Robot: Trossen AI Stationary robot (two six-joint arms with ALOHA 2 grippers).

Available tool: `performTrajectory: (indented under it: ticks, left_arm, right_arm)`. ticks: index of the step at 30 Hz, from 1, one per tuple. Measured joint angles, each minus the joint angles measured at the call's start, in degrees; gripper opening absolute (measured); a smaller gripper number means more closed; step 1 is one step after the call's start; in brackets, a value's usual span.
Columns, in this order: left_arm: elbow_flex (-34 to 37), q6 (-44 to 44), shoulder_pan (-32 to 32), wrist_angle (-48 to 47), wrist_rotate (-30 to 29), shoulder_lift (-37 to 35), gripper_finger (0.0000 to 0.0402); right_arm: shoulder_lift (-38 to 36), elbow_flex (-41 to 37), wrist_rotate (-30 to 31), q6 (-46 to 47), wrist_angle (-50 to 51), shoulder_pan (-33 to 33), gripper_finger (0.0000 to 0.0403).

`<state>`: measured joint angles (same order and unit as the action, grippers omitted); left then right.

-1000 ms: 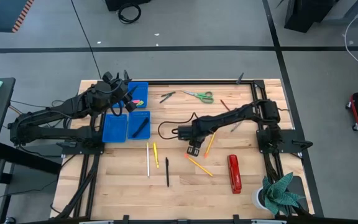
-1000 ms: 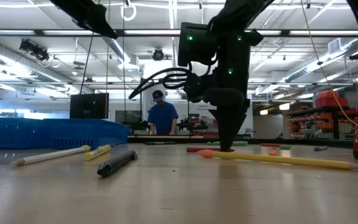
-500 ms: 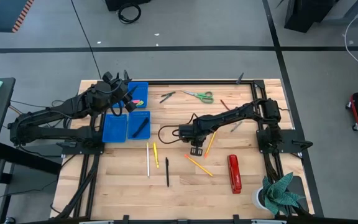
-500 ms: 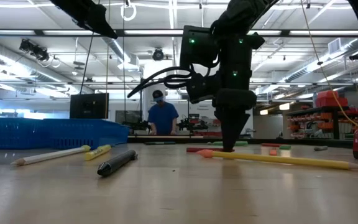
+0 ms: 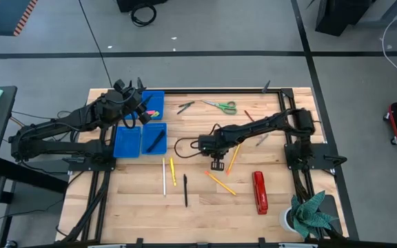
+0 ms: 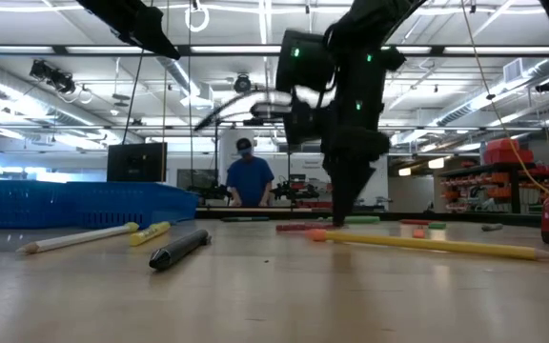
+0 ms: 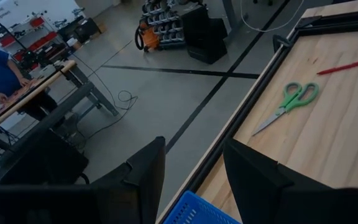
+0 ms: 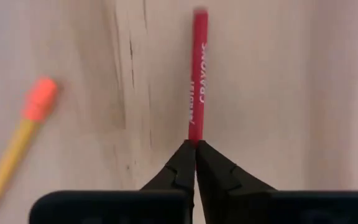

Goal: Sort crayons/erasers/pens/pencils in bins
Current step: Put the red crayon into the top left blue bin

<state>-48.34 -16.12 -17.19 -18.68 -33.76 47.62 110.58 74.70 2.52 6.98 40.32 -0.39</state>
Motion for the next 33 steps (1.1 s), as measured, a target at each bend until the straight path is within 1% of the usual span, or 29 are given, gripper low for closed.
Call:
performTrajectory:
  ticks: [4, 8, 12, 15, 17, 22, 25, 28, 31, 33]
  left_arm:
    - [0.0, -0.3, 0.0, 0.2, 0.0, 0.0, 0.0172]
    - [0.0, -1.2, 0.0, 1.4, 0.0, 0.0, 0.0172]
    - [0.0, -1.1, 0.0, 1.3, 0.0, 0.0, 0.0172]
    - [0.0, -1.1, 0.0, 1.3, 0.0, 0.0, 0.0172]
    - [0.0, -1.1, 0.0, 1.3, 0.0, 0.0, 0.0172]
    - [0.0, -1.1, 0.0, 1.3, 0.0, 0.0, 0.0172]
    - [0.0, -1.0, 0.0, 1.2, 0.0, 0.0, 0.0172]
    - [0.0, -1.0, 0.0, 1.2, 0.0, 0.0, 0.0172]
    - [0.0, -1.0, 0.0, 1.2, 0.0, 0.0, 0.0172]
    - [0.0, -1.0, 0.0, 1.2, 0.0, 0.0, 0.0172]
  right_arm:
    - [-5.8, 0.1, 0.0, 0.0, -0.4, 0.1, 0.0010]
    - [-11.7, 0.1, 1.8, 0.0, -0.5, 0.1, 0.0008]
    - [-13.3, 0.2, 2.8, 1.5, -0.5, 0.0, 0.0008]
    - [-11.4, 0.2, 2.6, 3.4, -0.7, 0.8, 0.0018]
    - [-8.4, 0.2, 2.6, 4.2, -1.0, 1.7, 0.0032]
    - [-1.7, 0.2, 2.3, 4.8, -8.6, 3.5, 0.0076]
    - [0.5, 0.2, 1.9, 4.8, -9.9, 3.2, 0.0096]
    - [1.0, 0.2, 1.9, 5.8, -9.2, 1.8, 0.0103]
    - [1.1, 0.2, 1.8, 6.8, -8.5, 0.4, 0.0102]
    - [1.2, 0.2, 0.7, 6.8, -8.3, -0.1, 0.0099]
